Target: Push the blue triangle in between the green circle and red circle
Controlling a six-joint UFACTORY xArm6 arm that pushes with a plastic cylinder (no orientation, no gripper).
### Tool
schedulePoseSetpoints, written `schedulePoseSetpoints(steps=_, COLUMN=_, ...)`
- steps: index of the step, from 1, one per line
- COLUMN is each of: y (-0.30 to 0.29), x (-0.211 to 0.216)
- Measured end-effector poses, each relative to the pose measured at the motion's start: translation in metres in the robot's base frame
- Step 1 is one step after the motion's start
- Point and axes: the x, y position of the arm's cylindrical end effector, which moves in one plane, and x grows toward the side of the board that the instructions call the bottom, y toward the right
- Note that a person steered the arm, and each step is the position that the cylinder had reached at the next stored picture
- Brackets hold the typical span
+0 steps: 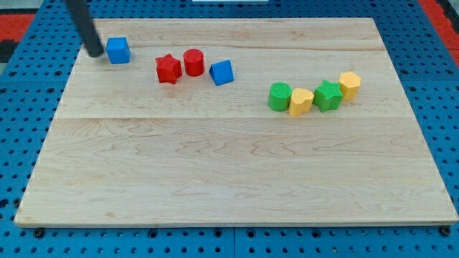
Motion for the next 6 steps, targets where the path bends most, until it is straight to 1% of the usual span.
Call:
schedulePoseSetpoints(steps=1, y=0.051, x=-0.002)
schedulePoseSetpoints(steps=2, y=0.011, x=-0.022)
schedulePoseSetpoints(steps=3, y=0.053, x=-0.066)
schedulePoseSetpoints(steps=4, y=0.137, x=-0.017)
schedulePoseSetpoints(steps=5, y=0.197, x=0.026)
schedulePoseSetpoints(steps=6, y=0.227, x=0.036)
